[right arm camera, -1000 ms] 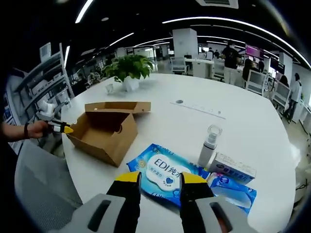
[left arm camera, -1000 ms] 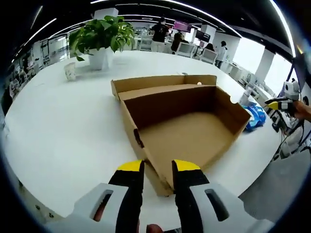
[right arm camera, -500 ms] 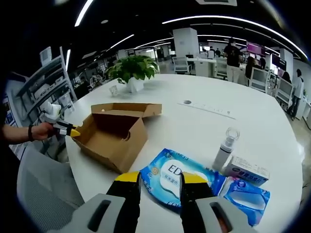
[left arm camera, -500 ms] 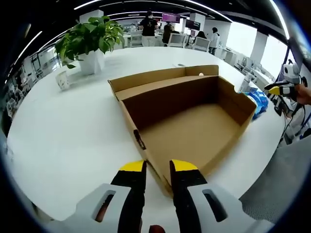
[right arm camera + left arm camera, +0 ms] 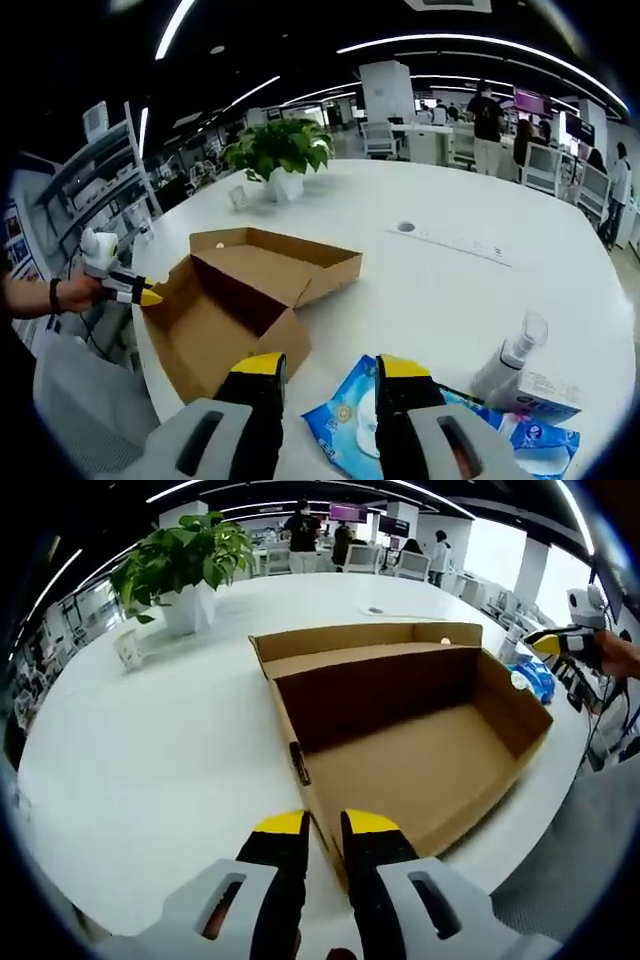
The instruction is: Operate the shoe box by opening the lid, removing the specified soft item, and placing it in the target area until the item is outside and the box remains undamaged.
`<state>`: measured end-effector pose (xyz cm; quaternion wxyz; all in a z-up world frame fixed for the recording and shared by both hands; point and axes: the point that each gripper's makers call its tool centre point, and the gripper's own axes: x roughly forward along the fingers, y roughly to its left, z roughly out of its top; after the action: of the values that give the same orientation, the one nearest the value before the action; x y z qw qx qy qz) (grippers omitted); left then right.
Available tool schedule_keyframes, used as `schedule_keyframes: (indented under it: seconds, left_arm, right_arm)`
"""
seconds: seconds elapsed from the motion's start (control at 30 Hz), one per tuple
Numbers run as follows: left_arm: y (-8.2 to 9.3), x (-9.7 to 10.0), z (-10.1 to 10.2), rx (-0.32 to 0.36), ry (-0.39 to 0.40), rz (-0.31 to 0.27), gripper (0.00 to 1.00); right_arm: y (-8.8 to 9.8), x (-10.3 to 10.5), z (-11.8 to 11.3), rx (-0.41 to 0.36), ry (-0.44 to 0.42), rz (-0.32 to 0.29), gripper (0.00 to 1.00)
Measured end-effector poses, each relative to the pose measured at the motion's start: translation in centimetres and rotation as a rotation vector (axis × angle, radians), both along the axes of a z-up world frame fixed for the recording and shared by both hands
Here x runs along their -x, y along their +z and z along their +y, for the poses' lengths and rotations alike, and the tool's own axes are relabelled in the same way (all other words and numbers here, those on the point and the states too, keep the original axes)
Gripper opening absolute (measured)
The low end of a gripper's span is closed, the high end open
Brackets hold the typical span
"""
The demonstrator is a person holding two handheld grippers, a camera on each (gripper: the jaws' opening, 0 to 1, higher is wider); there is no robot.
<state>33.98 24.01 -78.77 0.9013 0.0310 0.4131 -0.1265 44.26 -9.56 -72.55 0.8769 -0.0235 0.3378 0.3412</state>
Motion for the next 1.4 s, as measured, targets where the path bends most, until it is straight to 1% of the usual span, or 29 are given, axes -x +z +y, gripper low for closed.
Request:
schedule_keyframes:
  seconds: [0.07, 0.13, 0.4, 0.5, 0.6, 0.67, 0.73, 0.8, 0.83, 0.87, 1.13, 1.2, 1.23, 1.27, 1.4]
  left_arm:
    - [0.0, 0.1, -0.1, -0.019, -0.011, 0.001, 0.11]
    - [0.0, 0.0, 0.2, -0.023, -0.010, 0.002, 0.11]
    - [-0.2, -0.2, 0.4, -0.001, 0.028, 0.008, 0.09]
    - [-0.2, -0.3, 0.4, 0.009, 0.039, 0.008, 0.09]
    - [-0.2, -0.4, 0.5, 0.021, 0.055, 0.011, 0.08]
    - [-0.3, -0.4, 0.5, 0.023, 0.060, 0.011, 0.08]
    - [-0.3, -0.4, 0.5, 0.026, 0.064, 0.012, 0.08]
    - [-0.4, -0.5, 0.5, 0.030, 0.070, 0.013, 0.08]
    - [-0.4, -0.4, 0.5, 0.031, 0.073, 0.015, 0.08]
    - [-0.4, -0.4, 0.5, 0.033, 0.075, 0.015, 0.07]
    - [-0.4, -0.4, 0.6, 0.033, 0.097, 0.014, 0.07]
    - [-0.4, -0.5, 0.7, 0.031, 0.099, 0.014, 0.06]
    - [-0.5, -0.5, 0.7, 0.031, 0.100, 0.015, 0.06]
    - [-0.5, -0.5, 0.7, 0.031, 0.103, 0.015, 0.06]
    - [-0.5, -0.7, 0.8, 0.027, 0.108, 0.013, 0.06]
  right_arm:
    - [0.0, -0.8, 0.7, -0.012, -0.004, 0.002, 0.34]
    - [-0.1, -1.6, 1.4, -0.016, -0.006, 0.005, 0.34]
    - [-0.6, -4.7, 3.8, -0.030, -0.003, 0.022, 0.33]
    - [-1.2, -6.1, 4.7, -0.036, -0.007, 0.035, 0.33]
    - [-1.9, -7.0, 5.3, -0.022, -0.002, 0.045, 0.33]
    - [-2.3, -7.7, 5.7, -0.029, -0.012, 0.062, 0.33]
    - [-2.7, -8.3, 5.8, -0.023, -0.015, 0.067, 0.33]
    - [-3.4, -8.9, 5.9, 0.008, -0.008, 0.072, 0.33]
    - [-3.6, -9.2, 5.9, 0.010, -0.008, 0.073, 0.33]
    - [-3.5, -8.9, 6.2, 0.011, -0.010, 0.080, 0.33]
    - [-4.5, -9.0, 7.1, 0.019, -0.026, 0.121, 0.32]
    - [-5.3, -10.0, 7.1, 0.031, -0.025, 0.130, 0.32]
    - [-5.6, -10.1, 7.1, 0.035, -0.025, 0.134, 0.31]
    - [-6.3, -10.7, 6.8, 0.050, -0.033, 0.152, 0.29]
    - [-7.6, -11.6, 6.5, 0.080, -0.040, 0.184, 0.26]
